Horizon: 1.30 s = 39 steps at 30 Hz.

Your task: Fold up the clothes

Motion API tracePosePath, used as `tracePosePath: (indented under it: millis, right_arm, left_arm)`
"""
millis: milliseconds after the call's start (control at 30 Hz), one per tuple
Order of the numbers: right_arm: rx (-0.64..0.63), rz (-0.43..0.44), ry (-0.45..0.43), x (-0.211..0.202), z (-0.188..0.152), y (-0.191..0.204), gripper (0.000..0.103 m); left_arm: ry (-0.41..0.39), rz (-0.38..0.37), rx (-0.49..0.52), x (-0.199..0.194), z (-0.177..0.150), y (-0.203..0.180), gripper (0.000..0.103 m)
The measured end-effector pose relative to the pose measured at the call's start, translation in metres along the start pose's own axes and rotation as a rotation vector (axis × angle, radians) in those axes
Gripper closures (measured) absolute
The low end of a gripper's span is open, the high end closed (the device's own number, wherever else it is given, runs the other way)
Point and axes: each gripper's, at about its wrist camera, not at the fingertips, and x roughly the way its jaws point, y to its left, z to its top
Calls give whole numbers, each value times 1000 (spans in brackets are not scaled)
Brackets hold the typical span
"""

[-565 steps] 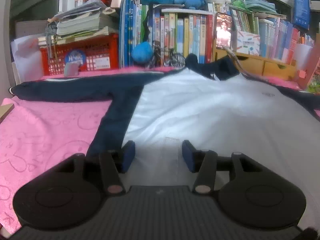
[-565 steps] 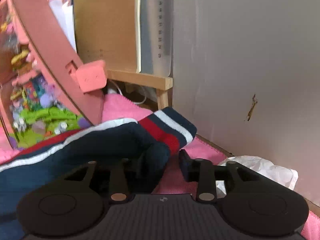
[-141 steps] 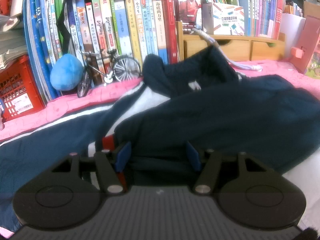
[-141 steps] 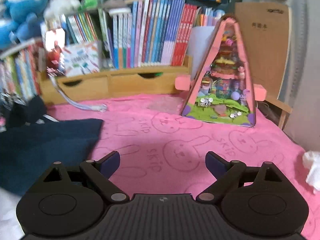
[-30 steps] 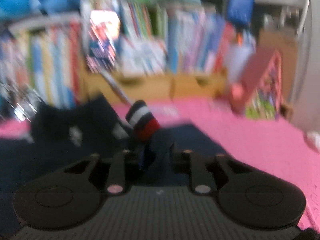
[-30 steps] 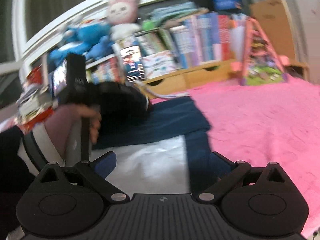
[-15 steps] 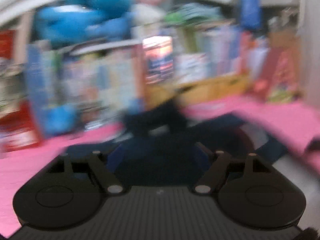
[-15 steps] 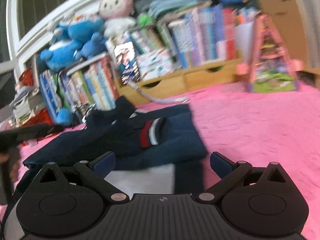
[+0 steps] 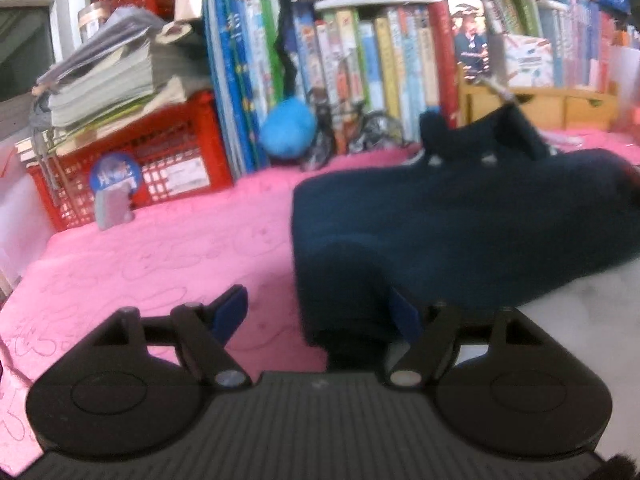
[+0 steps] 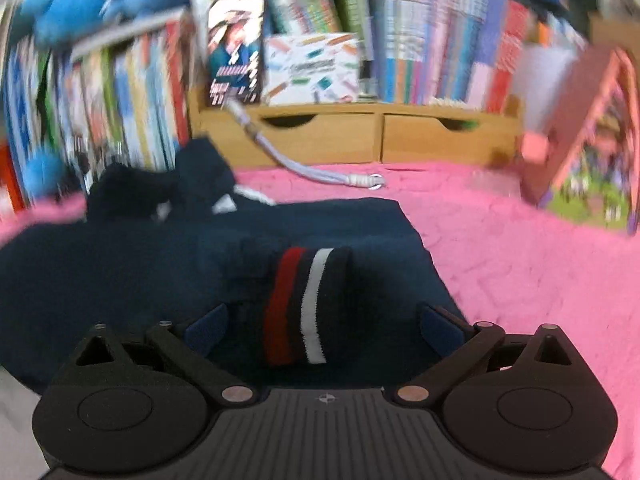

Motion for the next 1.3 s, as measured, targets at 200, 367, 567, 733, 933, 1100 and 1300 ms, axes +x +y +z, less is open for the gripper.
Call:
tracePosePath:
  millis: [200,367,567,733,933,1100,1300]
  right_arm:
    - [-230,-58,-40,12,4,7,0]
    - [-249,-73,-48,15,11,4,1]
    - [-125,37,-169,-25,22,9,2]
    - [-63,268,-118,-31,24,34,31]
    - [-169,201,-22,3,4,47,43]
    - [-182,216,7,15,1,35,52]
    - [-215,212,1,17,0,37,50]
  left_arm:
    - [24,88,12,-4,-13,28,25]
    - [10,157,-51,-20,-11,54,32]
    - [-156,-183,-93,-34,41,4,32]
    - [-93,-349,-56,5,55,-63,38]
    - [20,-228,-38,37,30,-47,42]
    - [31,-134,-36,34,19,-11,37]
    - [102,-44,-142,35,4,47,31]
